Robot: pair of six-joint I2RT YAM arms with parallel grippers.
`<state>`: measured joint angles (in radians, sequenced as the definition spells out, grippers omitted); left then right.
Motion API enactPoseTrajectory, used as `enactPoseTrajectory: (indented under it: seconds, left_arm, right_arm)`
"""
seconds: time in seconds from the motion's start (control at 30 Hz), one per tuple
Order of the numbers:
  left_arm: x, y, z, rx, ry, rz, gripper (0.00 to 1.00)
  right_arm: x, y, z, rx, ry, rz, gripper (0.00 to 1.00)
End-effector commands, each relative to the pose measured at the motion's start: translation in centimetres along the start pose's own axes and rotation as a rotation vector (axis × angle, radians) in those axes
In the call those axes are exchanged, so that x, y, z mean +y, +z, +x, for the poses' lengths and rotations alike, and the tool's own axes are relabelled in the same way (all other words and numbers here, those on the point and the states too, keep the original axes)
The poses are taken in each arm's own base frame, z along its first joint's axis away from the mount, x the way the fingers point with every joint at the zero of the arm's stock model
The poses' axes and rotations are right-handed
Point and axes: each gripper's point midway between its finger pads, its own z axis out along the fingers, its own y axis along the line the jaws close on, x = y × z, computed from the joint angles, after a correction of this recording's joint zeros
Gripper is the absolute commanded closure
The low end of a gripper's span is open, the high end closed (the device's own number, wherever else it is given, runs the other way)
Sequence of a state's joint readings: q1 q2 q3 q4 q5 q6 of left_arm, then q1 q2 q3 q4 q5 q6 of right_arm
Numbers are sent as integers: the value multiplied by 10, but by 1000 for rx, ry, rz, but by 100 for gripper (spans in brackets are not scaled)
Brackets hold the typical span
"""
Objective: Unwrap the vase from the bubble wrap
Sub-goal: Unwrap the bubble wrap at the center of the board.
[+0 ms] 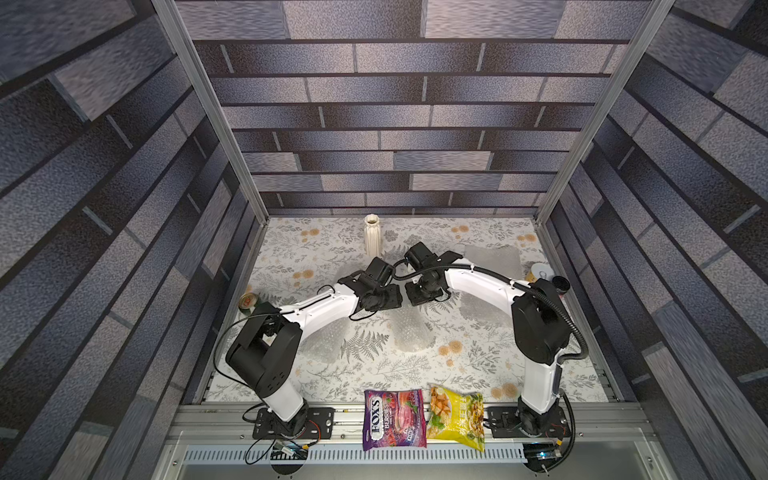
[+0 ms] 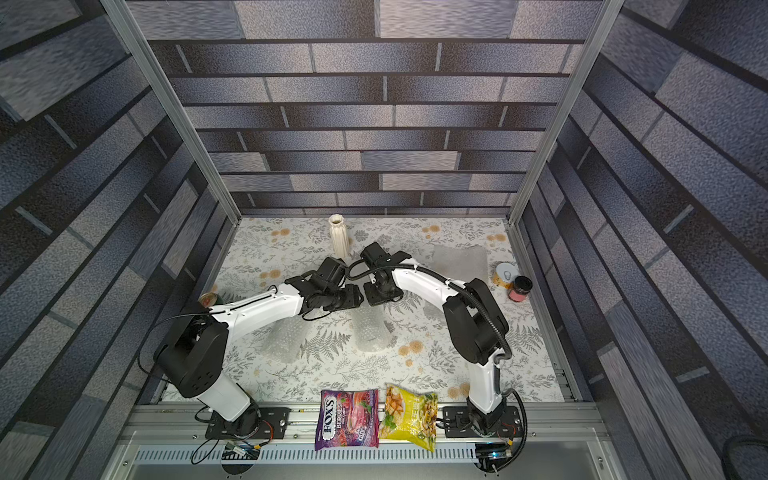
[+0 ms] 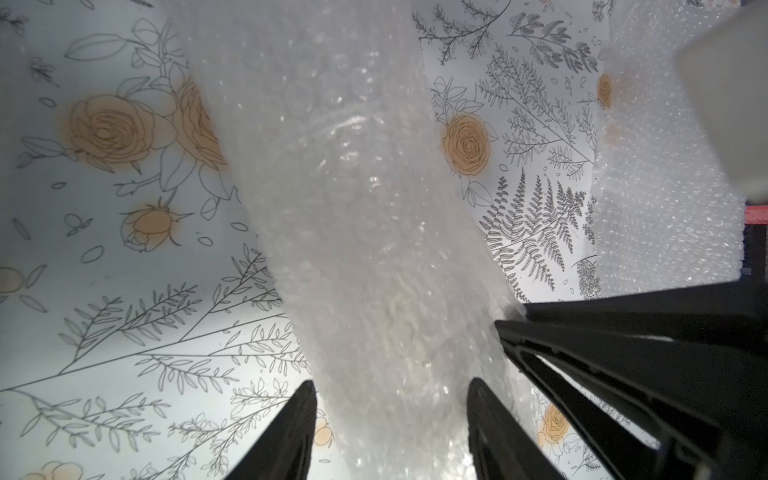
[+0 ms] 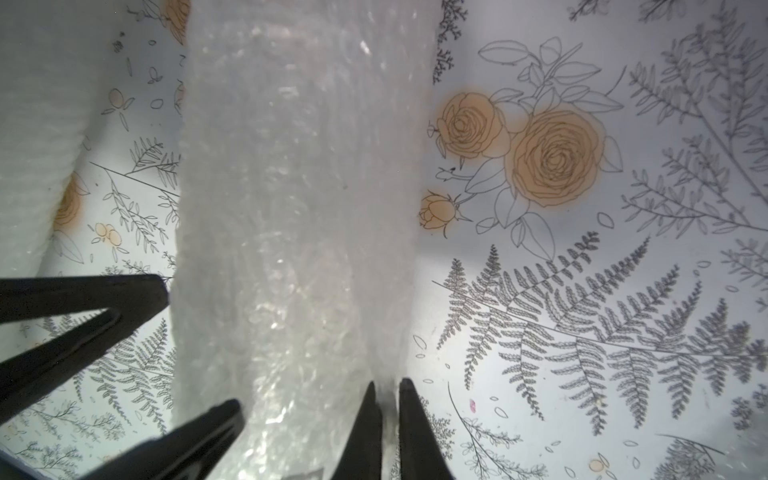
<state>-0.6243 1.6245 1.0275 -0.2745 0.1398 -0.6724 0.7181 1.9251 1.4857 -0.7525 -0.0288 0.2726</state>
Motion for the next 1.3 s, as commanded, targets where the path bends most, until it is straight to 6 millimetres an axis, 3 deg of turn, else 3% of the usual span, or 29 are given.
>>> enactPoseTrajectory:
  seconds: [0.0,0.37,0.67,0.83,0.97,1.27]
  left_arm:
    - [28,3,24,74,-44,-59,41]
    - [38,8,29,91,-63,-70,41]
    - [49,10,31,100,-75,-91,41]
    - [51,10,32,102,-79,-89,41]
    - [49,9,32,100,-77,-81,41]
    - [43,12,29,98,-69,-68,41]
  right_arm:
    - [-4,0,8,16,11,38,90]
    - [-8,-14,23,-11,42,32,92]
    - [-17,-15,22,-30,43,74,92]
    - [-13,-10,11,-40,21,64,91]
    - [-4,-13,-3,-70,5,28,80]
    - [9,-9,-28,-87,-14,-4,79]
